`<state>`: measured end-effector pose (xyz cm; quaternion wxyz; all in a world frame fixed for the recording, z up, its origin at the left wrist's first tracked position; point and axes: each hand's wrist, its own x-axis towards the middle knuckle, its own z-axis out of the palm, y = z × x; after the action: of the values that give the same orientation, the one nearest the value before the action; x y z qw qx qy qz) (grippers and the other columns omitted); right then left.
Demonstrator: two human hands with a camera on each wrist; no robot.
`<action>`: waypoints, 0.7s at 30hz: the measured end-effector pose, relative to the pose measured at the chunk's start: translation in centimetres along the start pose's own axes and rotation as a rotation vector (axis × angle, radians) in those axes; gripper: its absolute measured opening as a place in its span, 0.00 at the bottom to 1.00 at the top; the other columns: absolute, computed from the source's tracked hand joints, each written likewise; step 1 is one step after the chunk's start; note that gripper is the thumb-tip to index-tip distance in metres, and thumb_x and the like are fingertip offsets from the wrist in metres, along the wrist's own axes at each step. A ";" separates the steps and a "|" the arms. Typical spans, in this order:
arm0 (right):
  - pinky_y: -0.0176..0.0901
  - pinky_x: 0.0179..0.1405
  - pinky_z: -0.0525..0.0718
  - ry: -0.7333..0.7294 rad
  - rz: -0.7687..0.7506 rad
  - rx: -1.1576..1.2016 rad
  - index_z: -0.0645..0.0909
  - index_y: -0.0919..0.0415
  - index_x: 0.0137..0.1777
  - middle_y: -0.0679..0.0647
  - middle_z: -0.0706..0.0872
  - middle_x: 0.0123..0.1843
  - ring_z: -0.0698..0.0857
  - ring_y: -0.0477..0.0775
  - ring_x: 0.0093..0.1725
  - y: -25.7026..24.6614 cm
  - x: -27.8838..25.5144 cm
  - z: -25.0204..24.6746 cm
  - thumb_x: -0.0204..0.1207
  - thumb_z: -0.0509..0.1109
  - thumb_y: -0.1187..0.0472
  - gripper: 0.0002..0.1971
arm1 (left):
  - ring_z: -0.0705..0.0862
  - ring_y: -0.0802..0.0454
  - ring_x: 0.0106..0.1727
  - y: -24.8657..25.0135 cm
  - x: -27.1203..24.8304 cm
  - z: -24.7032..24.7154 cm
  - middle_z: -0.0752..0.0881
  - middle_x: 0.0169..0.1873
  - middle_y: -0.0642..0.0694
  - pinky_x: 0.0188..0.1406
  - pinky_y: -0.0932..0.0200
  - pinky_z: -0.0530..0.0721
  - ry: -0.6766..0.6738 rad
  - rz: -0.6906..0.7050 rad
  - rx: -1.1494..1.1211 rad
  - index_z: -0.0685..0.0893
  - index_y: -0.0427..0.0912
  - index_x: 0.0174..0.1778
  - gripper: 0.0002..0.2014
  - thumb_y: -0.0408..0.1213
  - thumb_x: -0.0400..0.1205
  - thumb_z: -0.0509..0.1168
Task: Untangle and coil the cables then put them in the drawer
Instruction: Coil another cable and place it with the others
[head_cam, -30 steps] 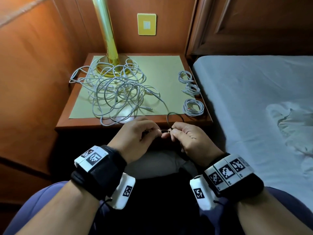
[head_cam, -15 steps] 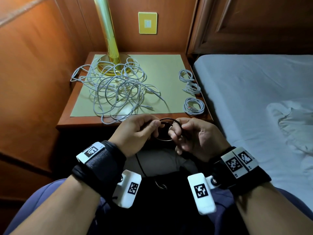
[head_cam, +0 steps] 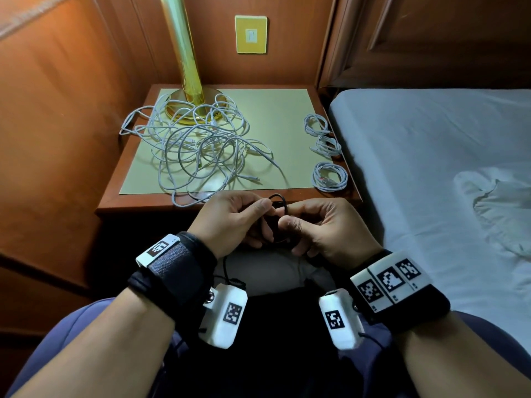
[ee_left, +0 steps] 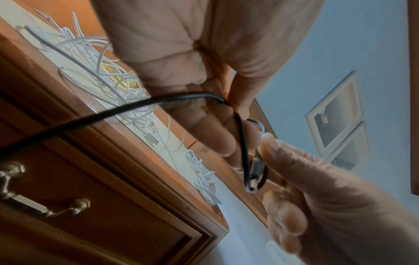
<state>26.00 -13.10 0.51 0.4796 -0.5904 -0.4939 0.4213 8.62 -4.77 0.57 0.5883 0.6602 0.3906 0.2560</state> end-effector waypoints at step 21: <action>0.41 0.34 0.81 0.354 -0.157 -0.561 0.86 0.55 0.37 0.40 0.85 0.29 0.81 0.40 0.29 2.1 0.8 1.0 0.70 0.83 0.52 0.10 | 0.87 0.42 0.23 0.6 0.2 1.5 0.87 0.27 0.37 0.19 0.57 0.85 -0.054 -0.095 -0.057 0.81 0.30 0.44 0.13 0.36 0.89 0.61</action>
<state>25.52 -12.22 -1.75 0.4079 -0.7234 -0.5436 0.1219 10.04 -5.50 0.87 0.6286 0.6306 0.3980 0.2209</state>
